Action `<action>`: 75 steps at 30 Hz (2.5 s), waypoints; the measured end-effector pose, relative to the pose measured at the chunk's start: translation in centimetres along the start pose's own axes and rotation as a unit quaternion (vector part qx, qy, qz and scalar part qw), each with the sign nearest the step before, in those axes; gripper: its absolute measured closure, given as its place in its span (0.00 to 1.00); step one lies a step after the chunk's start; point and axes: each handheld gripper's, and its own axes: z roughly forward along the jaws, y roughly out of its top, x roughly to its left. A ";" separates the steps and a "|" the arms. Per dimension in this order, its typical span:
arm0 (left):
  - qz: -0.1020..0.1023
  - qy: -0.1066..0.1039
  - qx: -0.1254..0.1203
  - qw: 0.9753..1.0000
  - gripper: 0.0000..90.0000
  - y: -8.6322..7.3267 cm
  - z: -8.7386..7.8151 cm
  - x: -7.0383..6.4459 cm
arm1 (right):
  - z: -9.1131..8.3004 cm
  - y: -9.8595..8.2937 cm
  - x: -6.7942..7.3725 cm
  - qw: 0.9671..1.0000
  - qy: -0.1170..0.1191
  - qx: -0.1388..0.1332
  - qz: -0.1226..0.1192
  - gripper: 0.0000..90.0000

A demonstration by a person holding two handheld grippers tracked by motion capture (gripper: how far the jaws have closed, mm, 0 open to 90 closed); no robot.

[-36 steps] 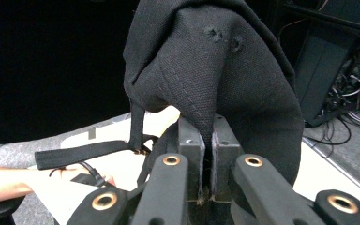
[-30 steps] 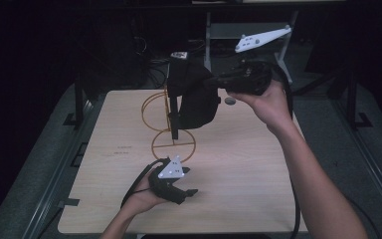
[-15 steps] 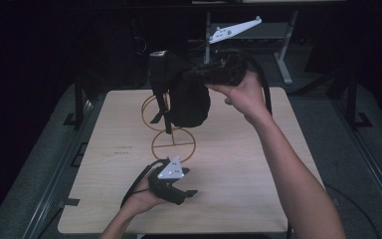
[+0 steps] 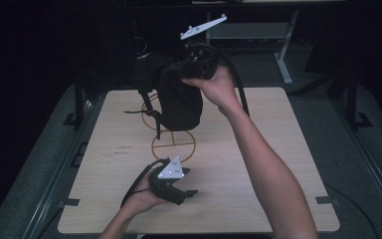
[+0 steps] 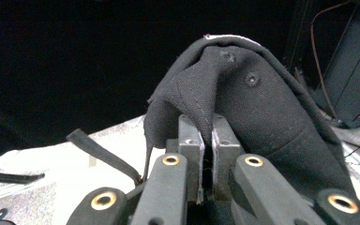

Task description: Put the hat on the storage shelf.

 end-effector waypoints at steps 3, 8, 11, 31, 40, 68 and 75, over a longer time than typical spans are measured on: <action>-0.002 0.000 -0.002 1.000 0.31 0.0 0.0 0.0 | 1.6 0.0 -0.4 1.000 0.000 0.010 0.011 0.95; 0.003 -0.004 -0.005 1.000 0.31 0.1 0.1 -0.1 | 4.0 -0.2 -1.2 0.999 -0.001 0.020 0.028 0.95; 0.005 -0.004 0.000 1.000 0.31 0.0 0.3 -0.1 | 5.0 -0.3 -1.4 0.999 -0.005 0.028 0.033 0.91; -0.004 0.006 -0.006 1.000 0.31 -0.3 0.0 0.0 | 4.9 -1.8 -1.8 0.998 -0.022 0.041 0.043 0.50; -0.007 0.006 -0.006 1.000 0.31 -0.4 -0.3 0.4 | 3.2 -2.6 -1.3 0.998 -0.024 0.037 0.043 0.40; -0.007 0.008 0.002 1.000 0.30 -0.5 0.1 0.2 | -4.6 -8.0 -2.3 0.997 -0.042 0.015 0.069 0.34; -0.011 0.008 0.002 1.000 0.30 -0.5 0.2 0.1 | -6.0 -9.4 -2.4 0.996 -0.047 0.016 0.071 0.32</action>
